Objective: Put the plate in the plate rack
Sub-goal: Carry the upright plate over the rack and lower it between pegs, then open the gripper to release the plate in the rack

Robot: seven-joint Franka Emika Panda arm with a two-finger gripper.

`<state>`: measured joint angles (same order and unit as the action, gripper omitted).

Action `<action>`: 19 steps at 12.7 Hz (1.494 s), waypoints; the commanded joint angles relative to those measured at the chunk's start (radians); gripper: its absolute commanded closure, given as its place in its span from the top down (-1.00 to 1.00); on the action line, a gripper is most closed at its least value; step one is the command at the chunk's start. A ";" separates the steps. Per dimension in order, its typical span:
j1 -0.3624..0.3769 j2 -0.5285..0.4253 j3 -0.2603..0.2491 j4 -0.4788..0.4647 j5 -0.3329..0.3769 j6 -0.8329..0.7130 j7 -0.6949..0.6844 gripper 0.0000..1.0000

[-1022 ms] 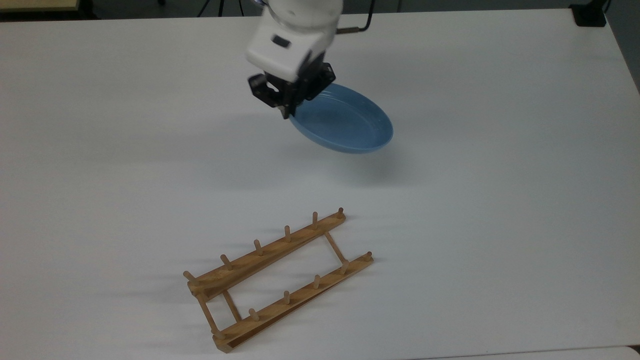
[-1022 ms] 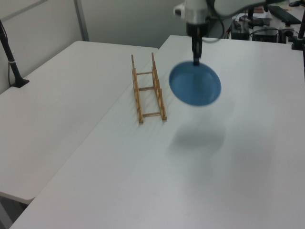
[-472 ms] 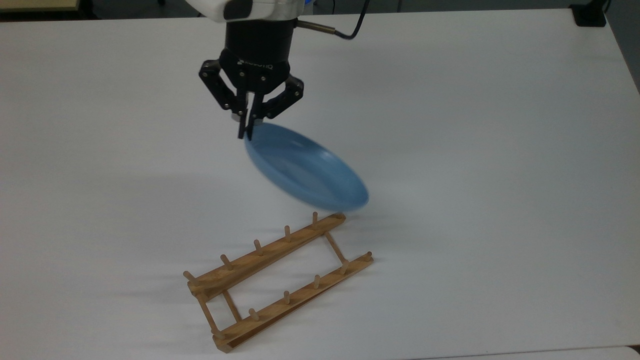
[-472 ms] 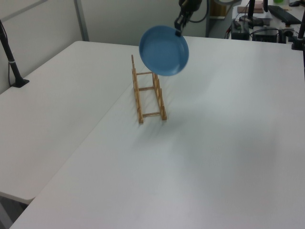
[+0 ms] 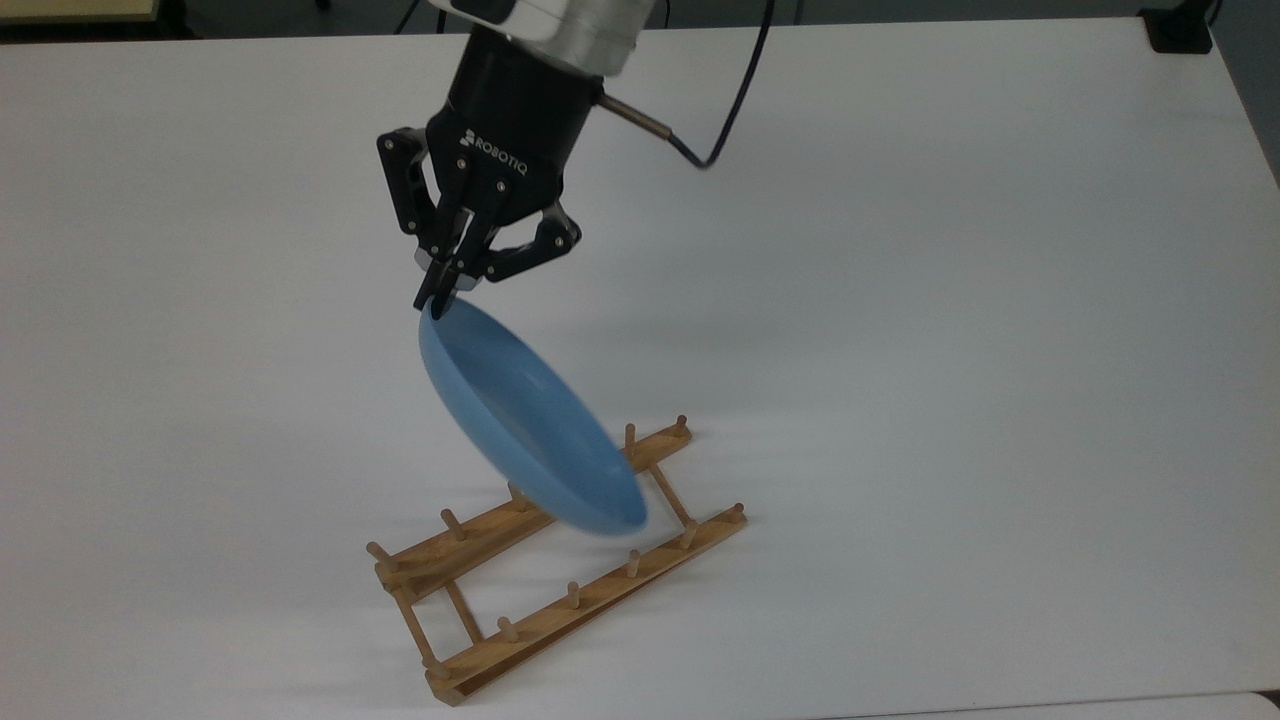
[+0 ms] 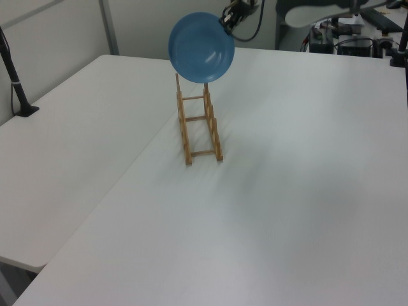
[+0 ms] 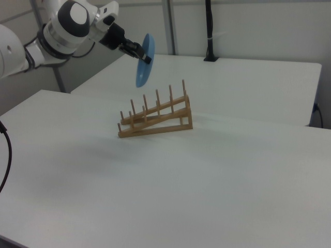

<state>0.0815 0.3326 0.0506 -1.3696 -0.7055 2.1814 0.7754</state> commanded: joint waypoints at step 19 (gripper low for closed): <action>0.067 0.109 -0.011 -0.052 -0.321 0.029 0.223 -1.00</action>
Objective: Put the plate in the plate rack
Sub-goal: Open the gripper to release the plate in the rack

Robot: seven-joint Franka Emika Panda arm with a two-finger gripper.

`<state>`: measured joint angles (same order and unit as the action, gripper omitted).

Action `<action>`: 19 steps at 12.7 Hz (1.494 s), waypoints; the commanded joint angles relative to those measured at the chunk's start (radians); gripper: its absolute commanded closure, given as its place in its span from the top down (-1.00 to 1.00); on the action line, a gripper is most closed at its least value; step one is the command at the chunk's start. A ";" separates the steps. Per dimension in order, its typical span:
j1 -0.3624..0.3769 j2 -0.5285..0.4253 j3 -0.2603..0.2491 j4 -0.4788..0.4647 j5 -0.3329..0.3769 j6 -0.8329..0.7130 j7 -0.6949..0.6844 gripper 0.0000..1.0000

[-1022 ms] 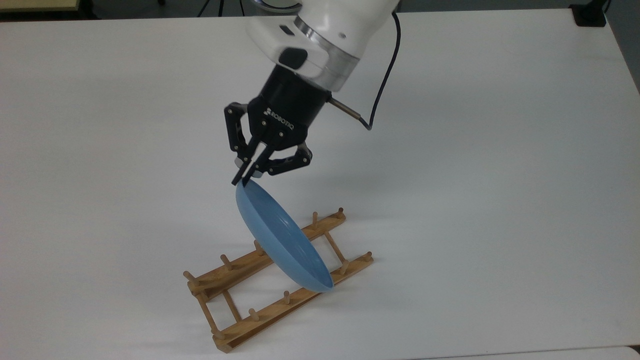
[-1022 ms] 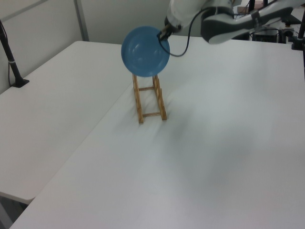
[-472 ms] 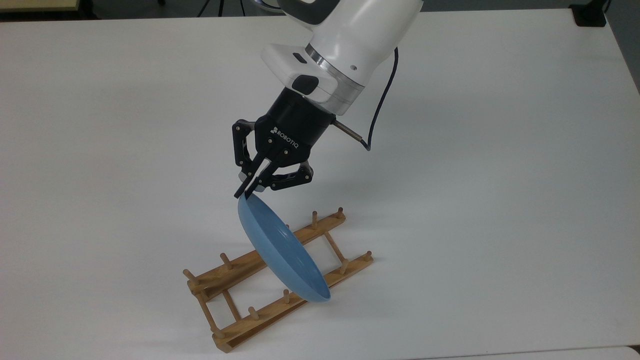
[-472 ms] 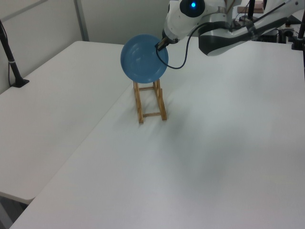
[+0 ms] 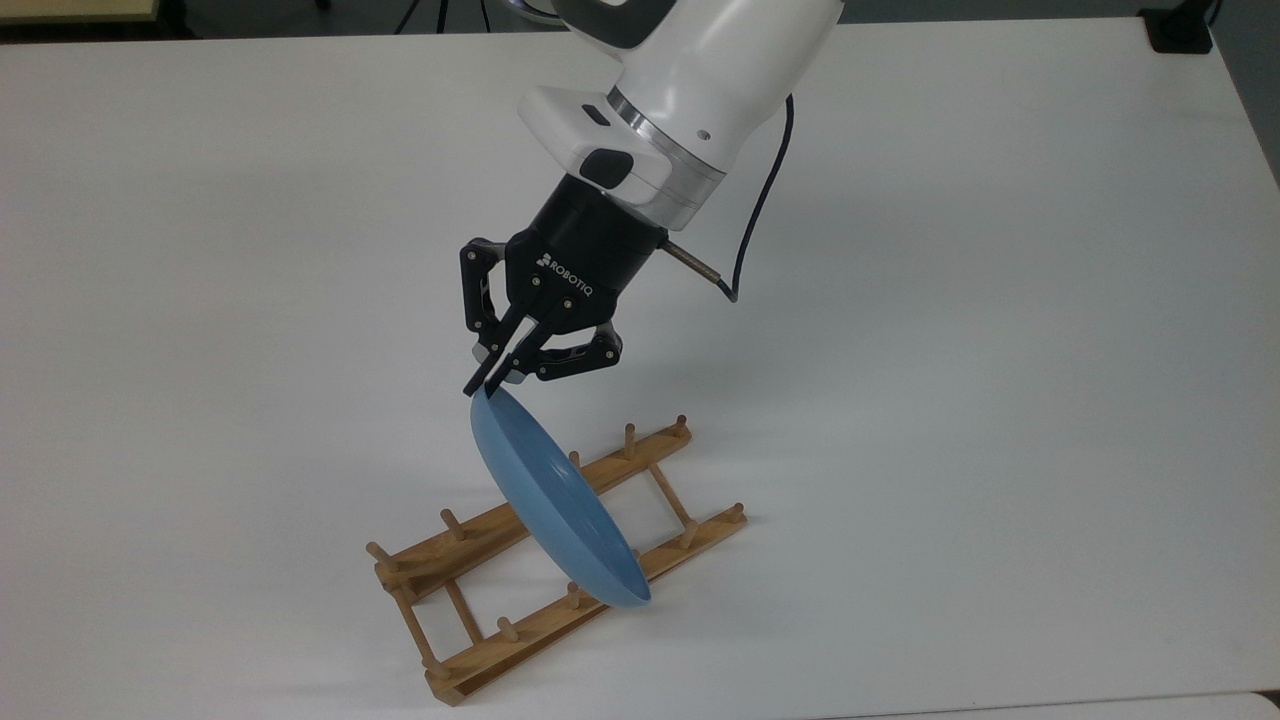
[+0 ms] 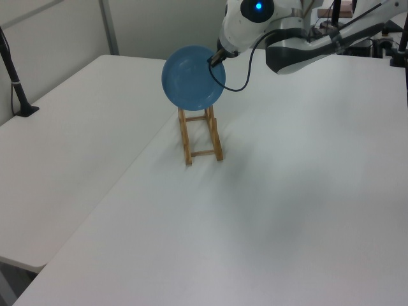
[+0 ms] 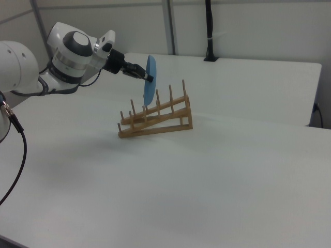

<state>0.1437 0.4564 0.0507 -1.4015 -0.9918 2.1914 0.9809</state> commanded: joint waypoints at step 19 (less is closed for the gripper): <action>0.030 -0.071 0.006 -0.054 0.248 -0.002 -0.034 1.00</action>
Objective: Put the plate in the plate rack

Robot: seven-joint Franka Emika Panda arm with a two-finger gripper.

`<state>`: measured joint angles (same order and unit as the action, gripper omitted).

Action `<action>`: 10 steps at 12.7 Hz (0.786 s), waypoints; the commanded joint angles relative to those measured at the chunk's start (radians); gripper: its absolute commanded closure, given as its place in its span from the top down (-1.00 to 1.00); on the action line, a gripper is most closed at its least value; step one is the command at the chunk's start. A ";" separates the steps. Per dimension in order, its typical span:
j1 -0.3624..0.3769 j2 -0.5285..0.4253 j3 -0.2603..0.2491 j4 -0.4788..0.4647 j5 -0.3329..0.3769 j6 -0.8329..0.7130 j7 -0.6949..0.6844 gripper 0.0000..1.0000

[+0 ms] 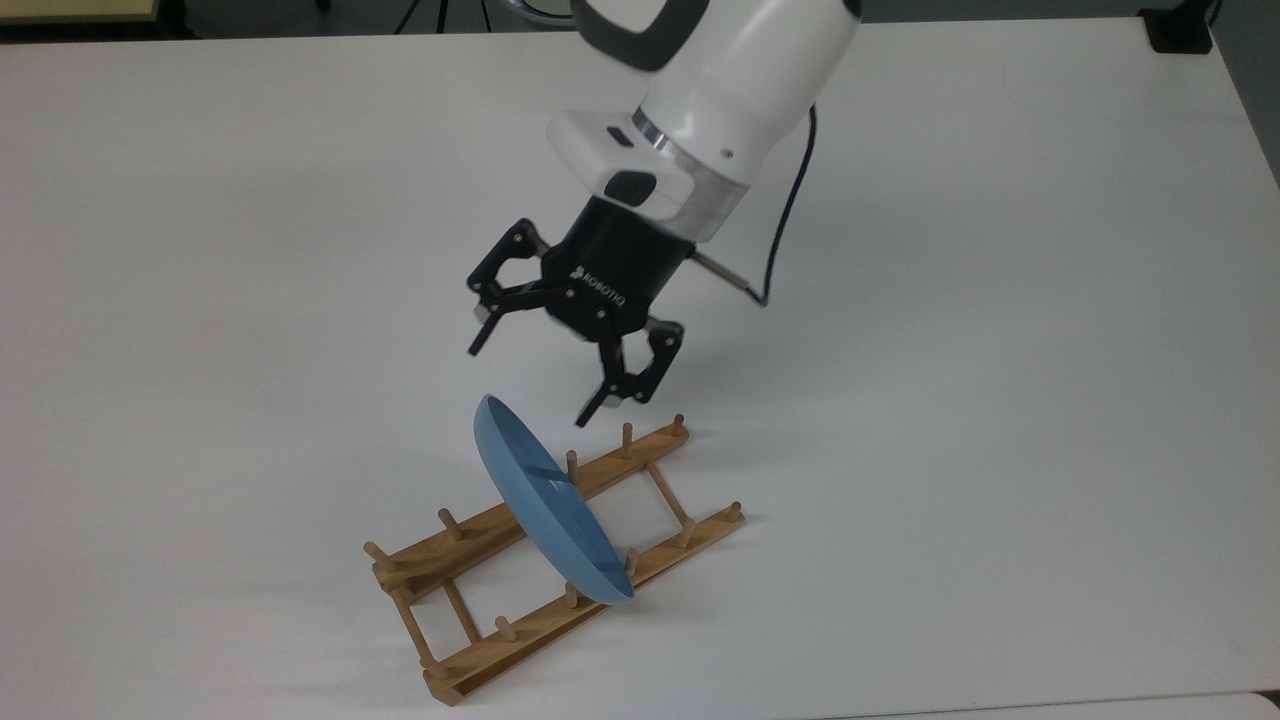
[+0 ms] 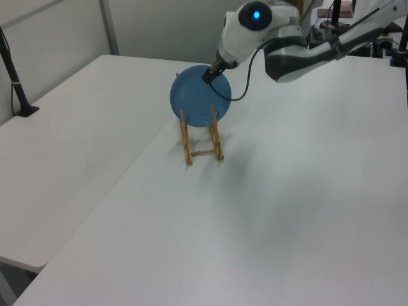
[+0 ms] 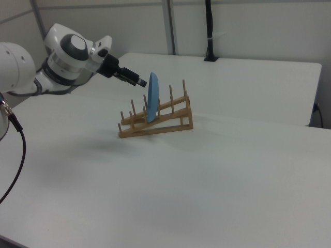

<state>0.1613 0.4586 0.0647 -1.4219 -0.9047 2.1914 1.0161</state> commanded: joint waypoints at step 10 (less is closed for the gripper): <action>-0.121 -0.433 -0.034 -0.251 0.882 -0.472 -1.043 1.00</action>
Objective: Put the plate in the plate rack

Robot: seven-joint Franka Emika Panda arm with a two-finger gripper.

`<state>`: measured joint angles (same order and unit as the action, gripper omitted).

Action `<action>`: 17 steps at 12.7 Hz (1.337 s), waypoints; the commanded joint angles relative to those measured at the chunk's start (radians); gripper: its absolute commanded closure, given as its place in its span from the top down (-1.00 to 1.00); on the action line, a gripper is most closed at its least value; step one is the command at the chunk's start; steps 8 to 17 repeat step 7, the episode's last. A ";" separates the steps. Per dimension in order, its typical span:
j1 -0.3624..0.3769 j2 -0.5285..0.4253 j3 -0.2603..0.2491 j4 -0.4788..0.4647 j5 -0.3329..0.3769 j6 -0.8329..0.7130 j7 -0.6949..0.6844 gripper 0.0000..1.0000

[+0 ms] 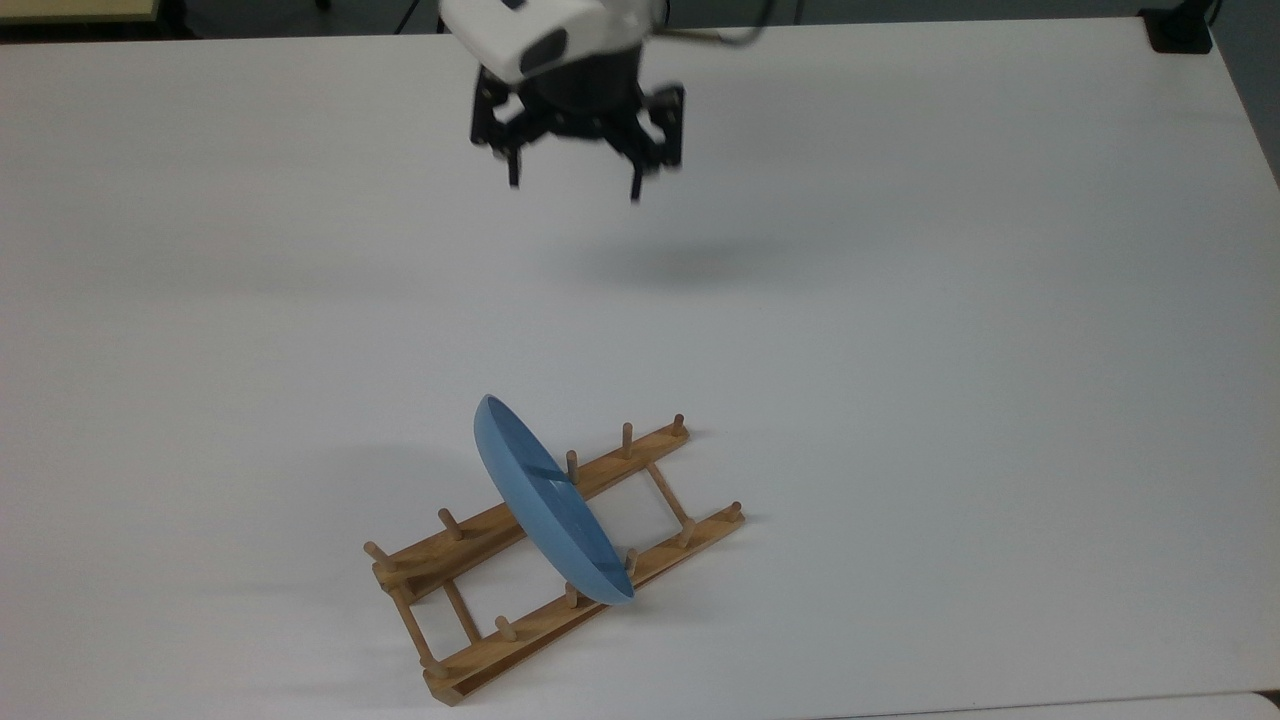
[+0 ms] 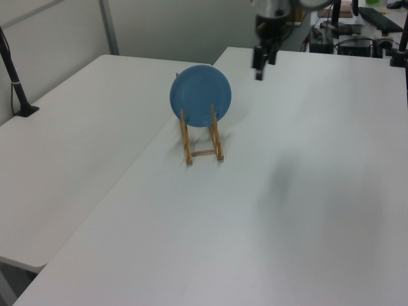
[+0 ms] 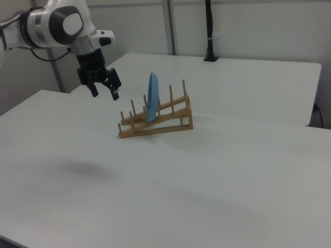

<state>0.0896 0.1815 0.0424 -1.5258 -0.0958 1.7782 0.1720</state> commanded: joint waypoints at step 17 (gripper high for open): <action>-0.143 -0.231 -0.012 -0.151 0.137 -0.171 -0.215 1.00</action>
